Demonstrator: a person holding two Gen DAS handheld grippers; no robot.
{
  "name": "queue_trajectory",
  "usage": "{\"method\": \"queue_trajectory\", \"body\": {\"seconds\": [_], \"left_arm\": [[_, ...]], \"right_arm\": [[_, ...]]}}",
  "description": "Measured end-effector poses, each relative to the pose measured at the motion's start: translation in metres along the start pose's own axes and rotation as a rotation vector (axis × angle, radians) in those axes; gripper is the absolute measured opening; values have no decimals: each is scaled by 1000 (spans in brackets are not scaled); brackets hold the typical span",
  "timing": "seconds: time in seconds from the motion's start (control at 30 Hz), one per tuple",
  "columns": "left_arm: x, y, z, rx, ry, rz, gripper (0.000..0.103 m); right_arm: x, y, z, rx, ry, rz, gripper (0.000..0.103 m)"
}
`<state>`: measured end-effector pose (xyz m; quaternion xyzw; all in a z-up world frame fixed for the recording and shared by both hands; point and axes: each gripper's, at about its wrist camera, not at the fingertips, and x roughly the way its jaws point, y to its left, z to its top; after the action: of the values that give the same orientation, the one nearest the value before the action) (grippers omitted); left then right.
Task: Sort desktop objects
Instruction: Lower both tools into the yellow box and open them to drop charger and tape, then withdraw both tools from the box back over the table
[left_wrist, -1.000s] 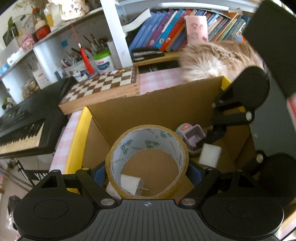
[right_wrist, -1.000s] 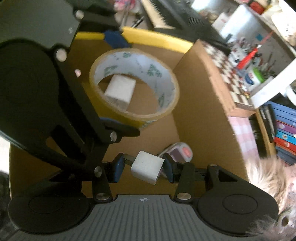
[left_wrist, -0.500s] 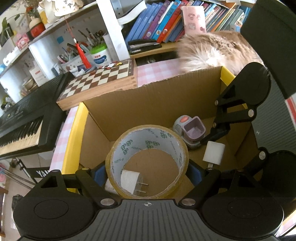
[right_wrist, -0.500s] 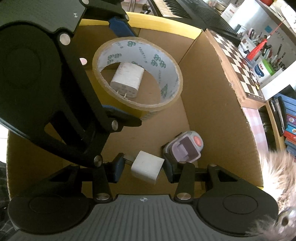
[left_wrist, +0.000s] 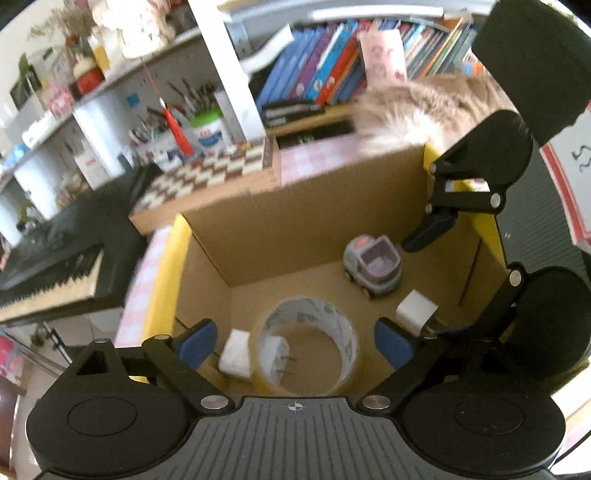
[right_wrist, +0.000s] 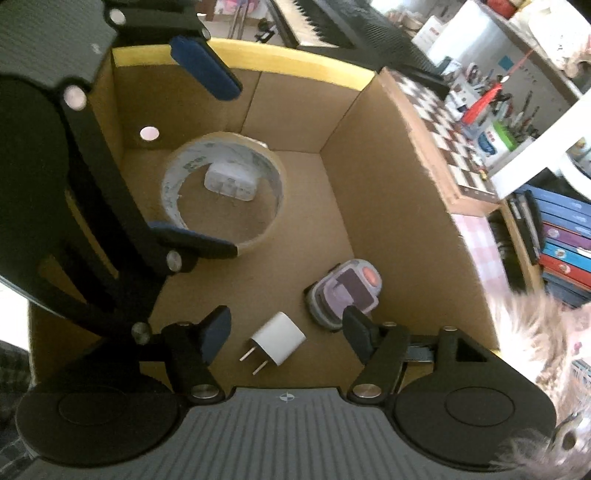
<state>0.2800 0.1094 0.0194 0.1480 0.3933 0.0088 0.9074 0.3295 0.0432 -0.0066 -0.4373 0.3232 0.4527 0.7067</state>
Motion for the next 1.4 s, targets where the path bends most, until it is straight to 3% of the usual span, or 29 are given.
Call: {"method": "queue_trajectory", "body": {"seconds": [0.17,0.47,1.07,1.4], "left_arm": [[-22,2,3,-35,-74,9,95],[-63,4,3,-105,-197,1,99],[-118,18,-32,-215,-322,-20,100],[-139,29,-69,-297,-332,12,100]], "right_arm": [[-21,-5,-4,59,-75,-46,72],[-73,-6,-18,192,-191,-157,75],[-137,29,-51,461,-361,-396,76],[-160,68,-59,573,-449,-496,79]]}}
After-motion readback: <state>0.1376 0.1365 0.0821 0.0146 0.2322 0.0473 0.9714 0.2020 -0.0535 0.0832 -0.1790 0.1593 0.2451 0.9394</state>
